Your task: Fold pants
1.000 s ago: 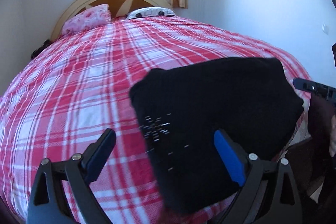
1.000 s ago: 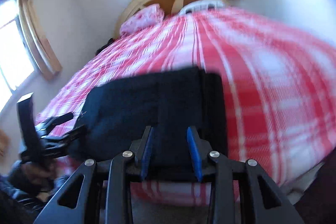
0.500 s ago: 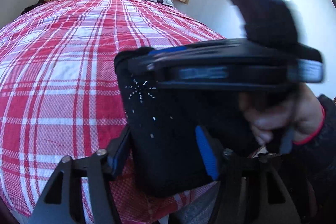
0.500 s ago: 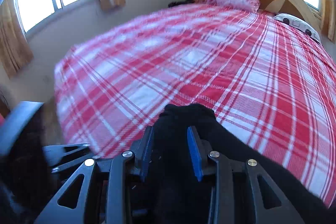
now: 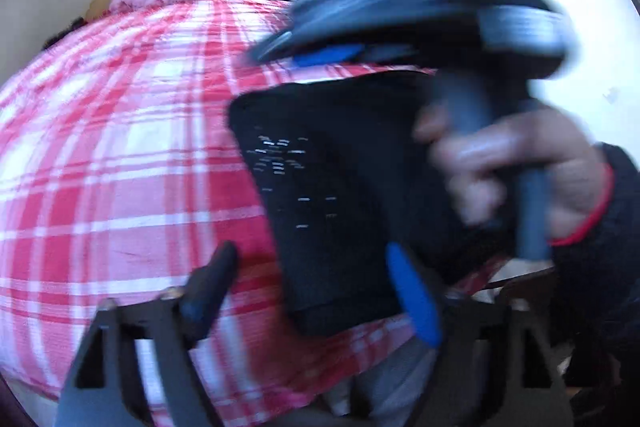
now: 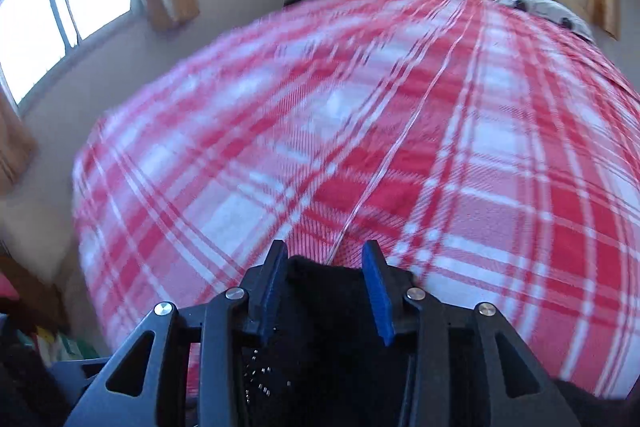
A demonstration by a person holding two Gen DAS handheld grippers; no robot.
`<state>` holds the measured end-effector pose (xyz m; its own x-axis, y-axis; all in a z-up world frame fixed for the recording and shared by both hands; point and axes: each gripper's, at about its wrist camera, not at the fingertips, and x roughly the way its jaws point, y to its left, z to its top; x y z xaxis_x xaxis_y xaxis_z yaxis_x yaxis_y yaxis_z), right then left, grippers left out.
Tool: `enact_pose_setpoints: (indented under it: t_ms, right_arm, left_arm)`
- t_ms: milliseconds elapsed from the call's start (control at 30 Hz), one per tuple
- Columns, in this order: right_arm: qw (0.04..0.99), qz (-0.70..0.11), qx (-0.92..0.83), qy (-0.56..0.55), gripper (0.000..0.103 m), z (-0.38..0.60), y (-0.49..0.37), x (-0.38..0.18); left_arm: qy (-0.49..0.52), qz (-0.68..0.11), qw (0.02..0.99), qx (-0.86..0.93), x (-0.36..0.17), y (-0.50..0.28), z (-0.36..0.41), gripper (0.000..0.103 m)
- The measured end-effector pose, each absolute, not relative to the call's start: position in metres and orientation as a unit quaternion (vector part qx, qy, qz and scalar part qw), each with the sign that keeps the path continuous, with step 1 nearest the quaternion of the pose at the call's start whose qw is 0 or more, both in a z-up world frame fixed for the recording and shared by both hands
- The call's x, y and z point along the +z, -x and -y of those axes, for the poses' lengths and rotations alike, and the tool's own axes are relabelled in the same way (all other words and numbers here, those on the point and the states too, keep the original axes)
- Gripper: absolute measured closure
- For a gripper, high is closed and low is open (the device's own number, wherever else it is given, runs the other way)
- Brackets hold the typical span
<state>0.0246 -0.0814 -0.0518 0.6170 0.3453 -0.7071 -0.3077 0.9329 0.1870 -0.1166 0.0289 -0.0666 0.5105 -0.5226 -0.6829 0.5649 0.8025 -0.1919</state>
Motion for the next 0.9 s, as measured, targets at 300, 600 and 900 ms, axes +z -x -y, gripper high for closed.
enact_pose_setpoints:
  t_ms: [300, 600, 900]
  right_arm:
    - [0.953, -0.248, 0.046, -0.166, 0.040, 0.232, 0.111, 0.004]
    - [0.895, -0.297, -0.050, -0.330, 0.038, 0.328, 0.180, -0.066]
    - [0.899, -0.281, -0.003, -0.335, 0.025, 0.285, 0.205, -0.089]
  left_arm:
    - [0.006, -0.337, 0.892, -0.300, -0.020, 0.073, -0.043, 0.003]
    - [0.019, -0.422, 0.861, -0.283, -0.062, 0.035, -0.003, 0.003]
    - [0.004, -0.418, 0.867, -0.269, -0.072, 0.061, 0.003, 0.000]
